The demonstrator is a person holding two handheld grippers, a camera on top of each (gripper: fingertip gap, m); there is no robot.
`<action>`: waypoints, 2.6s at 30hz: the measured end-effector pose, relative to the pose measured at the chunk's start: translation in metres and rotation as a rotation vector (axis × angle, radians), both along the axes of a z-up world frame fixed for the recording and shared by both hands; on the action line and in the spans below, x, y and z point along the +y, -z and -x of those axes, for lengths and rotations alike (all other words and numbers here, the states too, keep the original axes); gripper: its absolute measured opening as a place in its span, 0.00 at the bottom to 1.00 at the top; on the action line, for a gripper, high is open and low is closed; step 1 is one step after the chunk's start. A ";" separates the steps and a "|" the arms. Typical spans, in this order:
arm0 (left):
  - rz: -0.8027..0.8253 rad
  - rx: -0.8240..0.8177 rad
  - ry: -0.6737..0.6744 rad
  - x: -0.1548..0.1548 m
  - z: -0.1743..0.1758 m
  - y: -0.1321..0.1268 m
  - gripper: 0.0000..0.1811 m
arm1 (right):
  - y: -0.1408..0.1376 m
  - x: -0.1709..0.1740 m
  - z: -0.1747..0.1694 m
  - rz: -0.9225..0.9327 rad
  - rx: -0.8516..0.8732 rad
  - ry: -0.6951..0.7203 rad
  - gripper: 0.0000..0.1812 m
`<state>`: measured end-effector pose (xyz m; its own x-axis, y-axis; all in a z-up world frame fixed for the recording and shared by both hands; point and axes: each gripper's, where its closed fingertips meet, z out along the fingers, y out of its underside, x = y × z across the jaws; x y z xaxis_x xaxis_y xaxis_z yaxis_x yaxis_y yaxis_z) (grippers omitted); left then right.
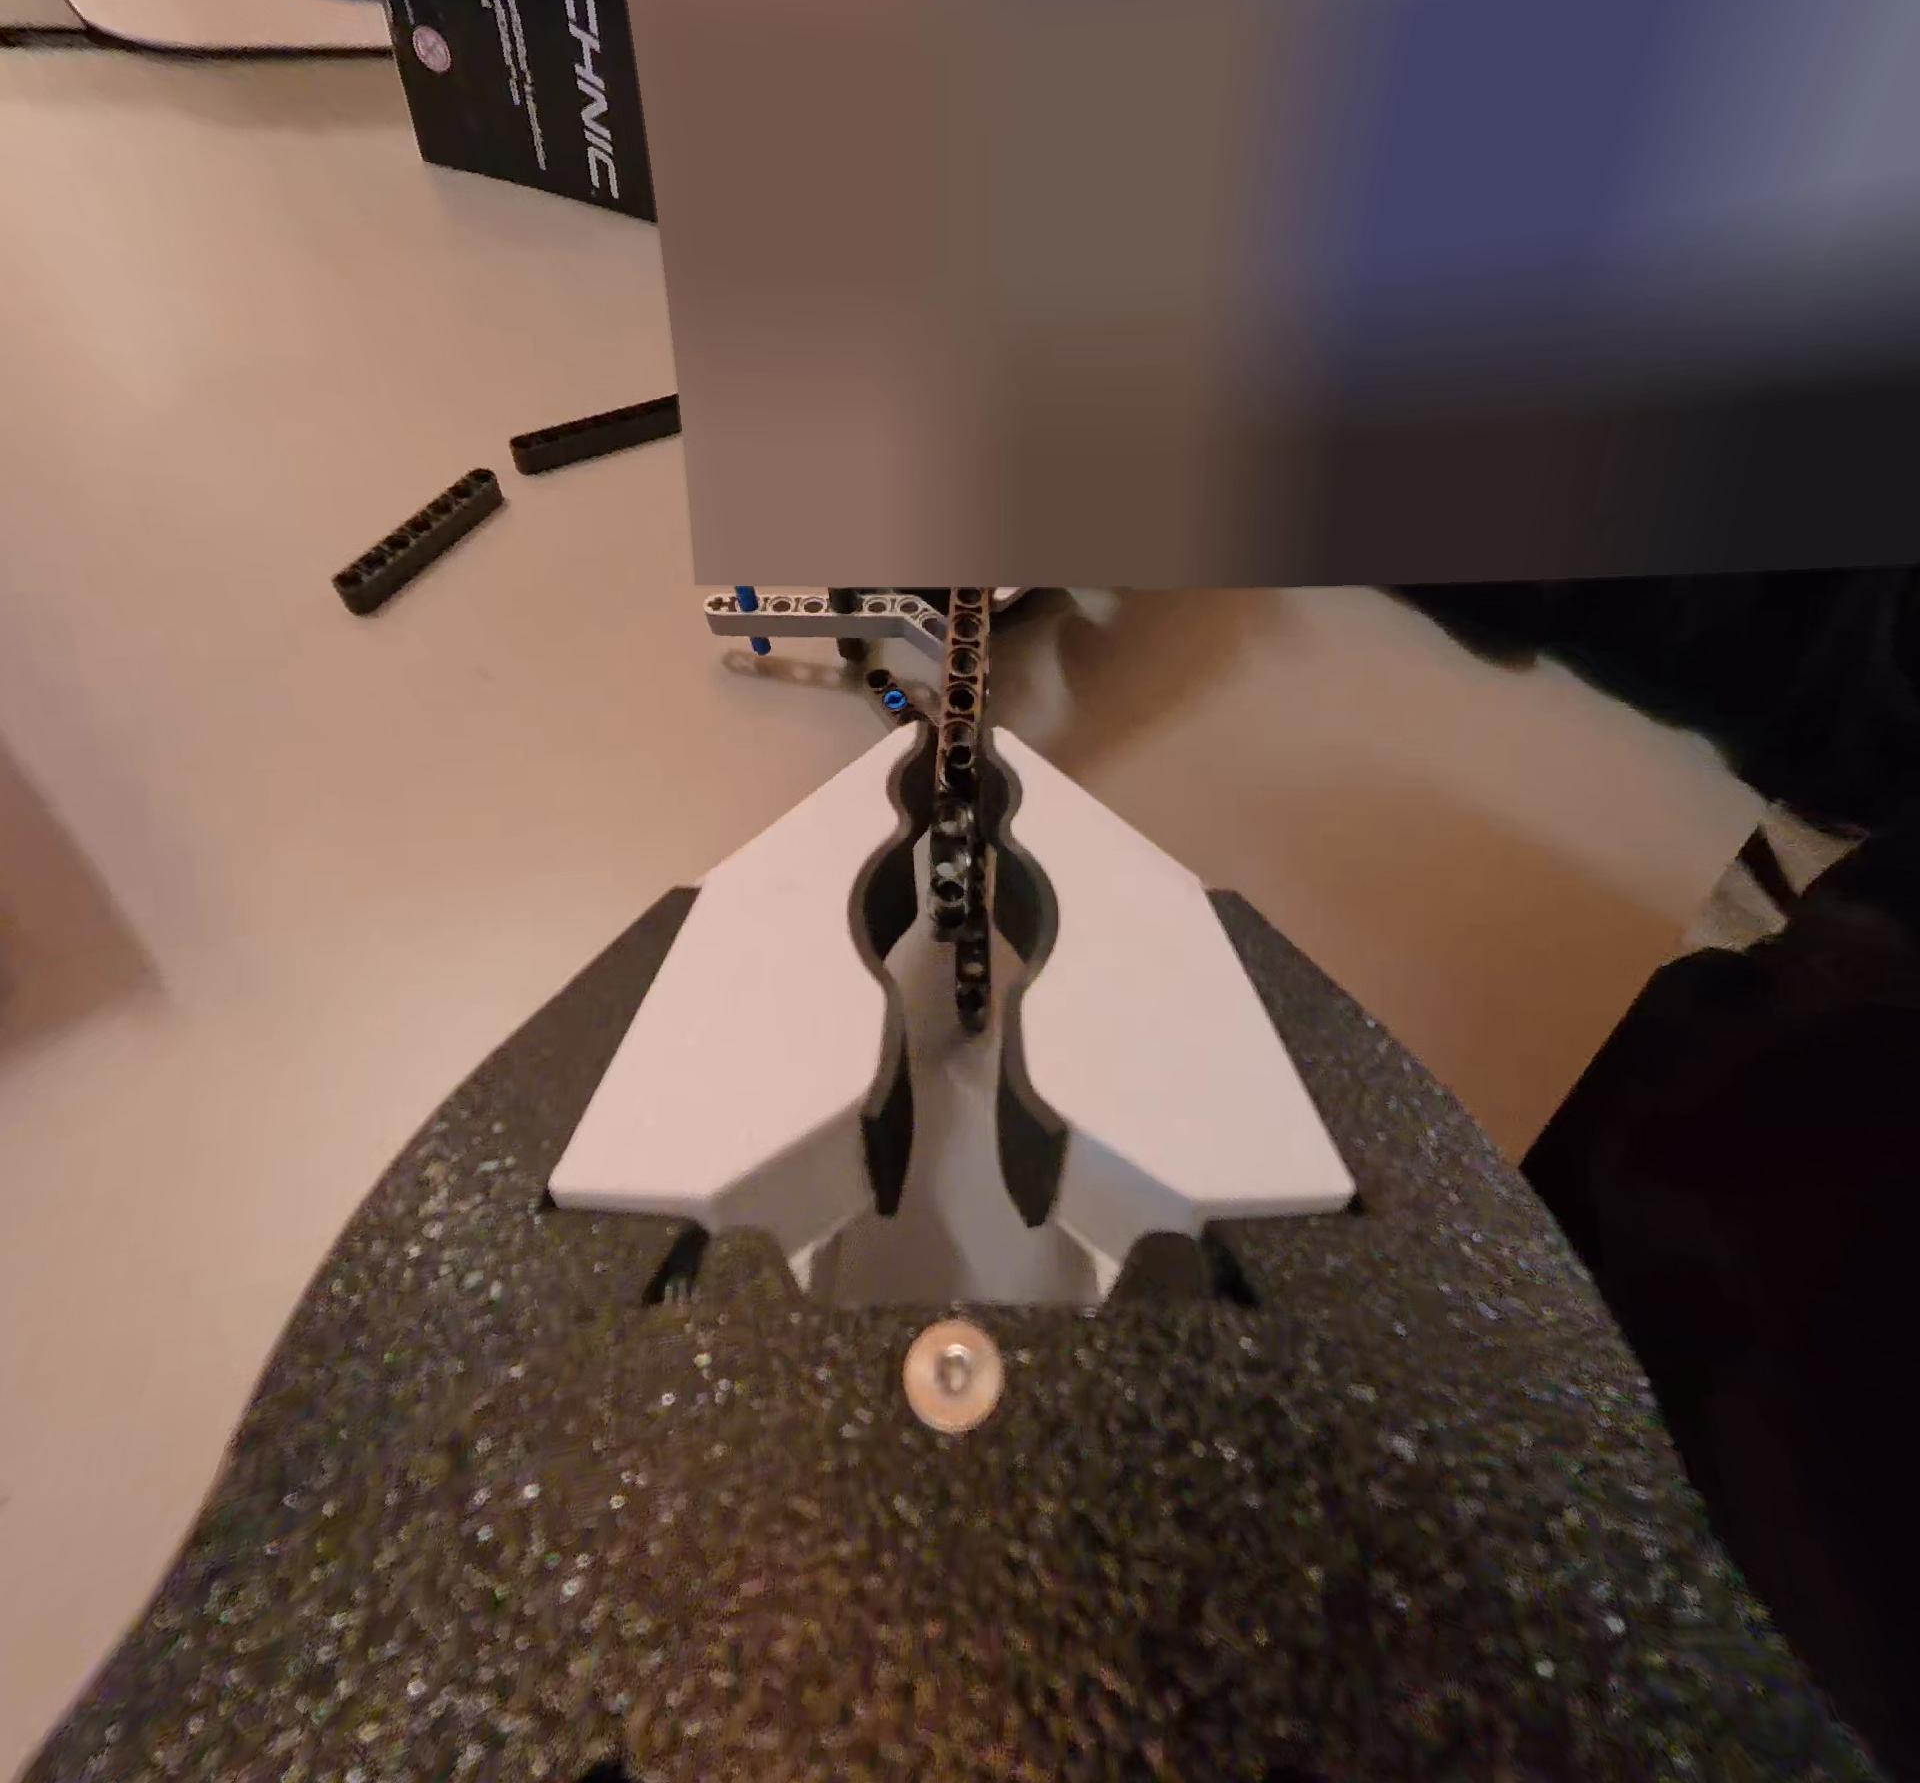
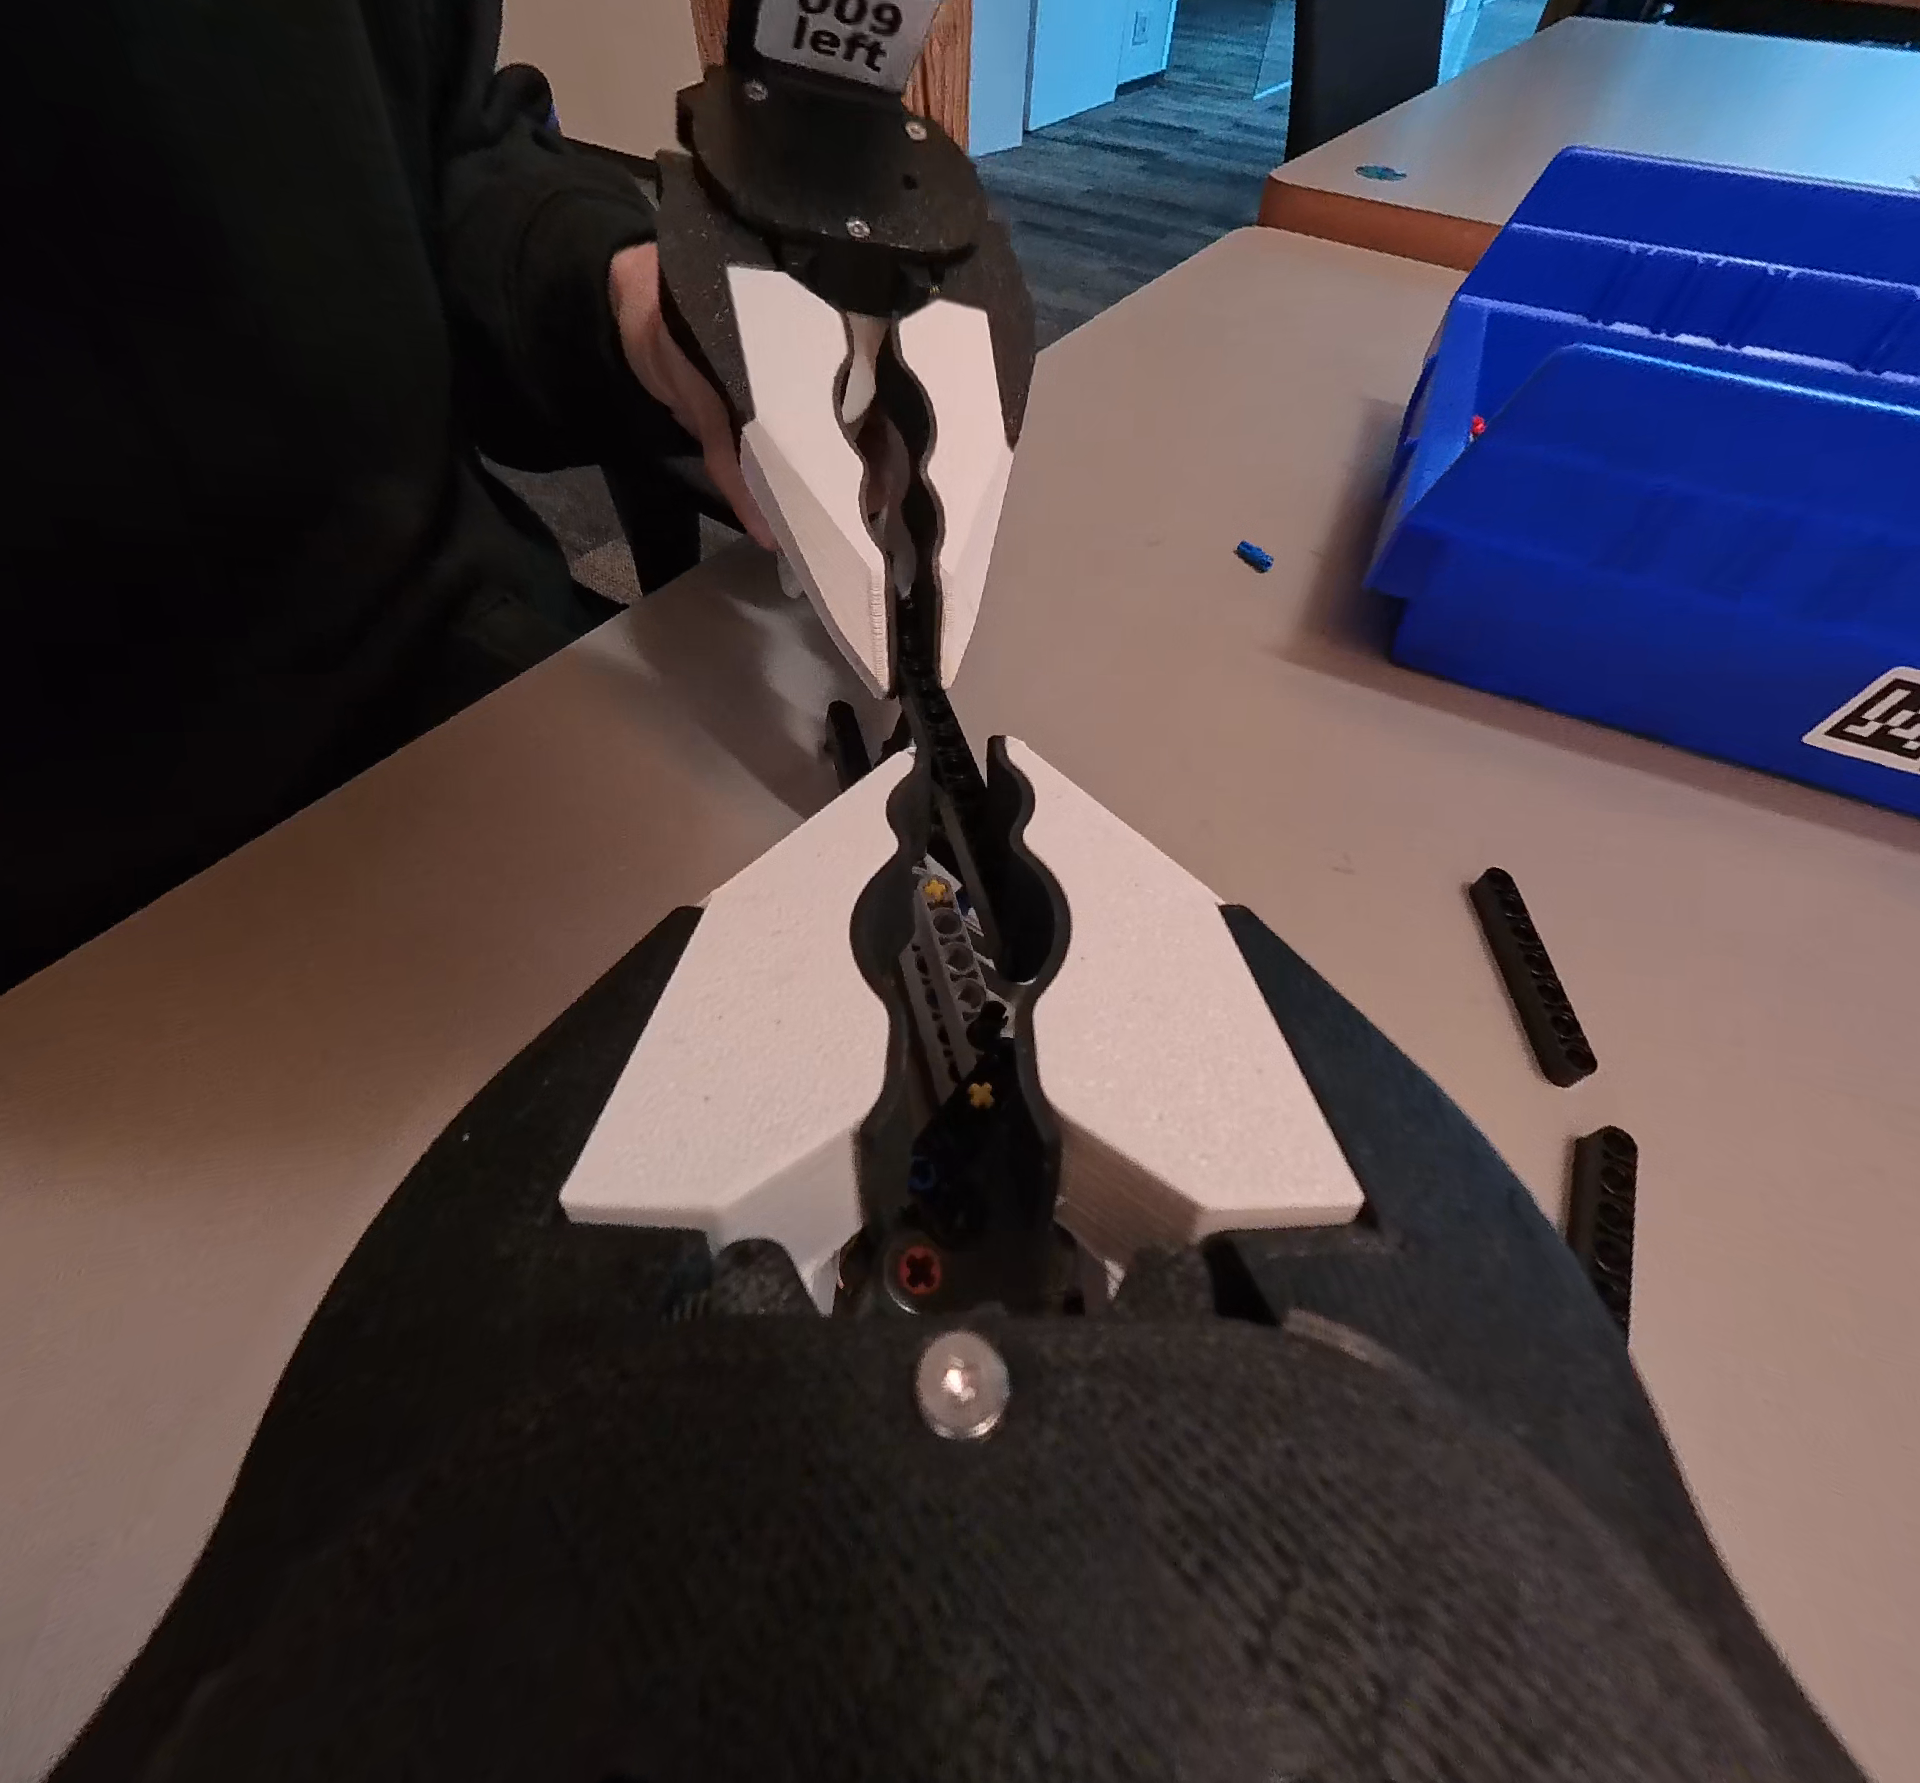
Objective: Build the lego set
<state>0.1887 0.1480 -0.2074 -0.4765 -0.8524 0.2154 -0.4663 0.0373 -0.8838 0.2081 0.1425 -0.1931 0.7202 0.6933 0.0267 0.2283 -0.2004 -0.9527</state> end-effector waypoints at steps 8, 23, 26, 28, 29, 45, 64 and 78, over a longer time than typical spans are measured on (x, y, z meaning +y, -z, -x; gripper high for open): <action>0.066 0.040 -0.036 -0.001 0.000 0.000 0.03 | 0.000 0.000 0.000 0.003 0.010 -0.009 0.04; -0.061 0.027 -0.020 -0.005 0.001 0.001 0.03 | 0.002 -0.003 -0.001 0.035 -0.038 -0.007 0.06; -0.065 0.047 0.008 -0.004 0.001 0.000 0.03 | 0.005 -0.004 -0.001 0.066 -0.071 -0.014 0.06; -0.073 0.058 0.031 -0.004 0.001 0.000 0.03 | 0.007 -0.006 0.000 0.083 -0.104 -0.016 0.05; -0.075 0.062 0.042 -0.005 0.001 0.000 0.03 | 0.008 -0.006 0.000 0.092 -0.116 -0.015 0.05; -0.142 0.059 0.124 -0.003 0.003 0.001 0.03 | 0.010 -0.008 0.004 0.124 -0.134 -0.017 0.04; -0.180 0.038 0.174 -0.005 0.003 0.000 0.03 | 0.011 -0.011 0.005 0.253 -0.016 -0.050 0.03; -0.102 -0.100 0.212 -0.011 -0.009 -0.012 0.06 | 0.012 -0.012 0.009 0.247 -0.034 -0.075 0.03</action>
<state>0.1980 0.1368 -0.1951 -0.6613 -0.7462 0.0766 -0.3492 0.2159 -0.9119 0.1987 0.1309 -0.2052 0.6678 0.7335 -0.1267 0.2827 -0.4074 -0.8684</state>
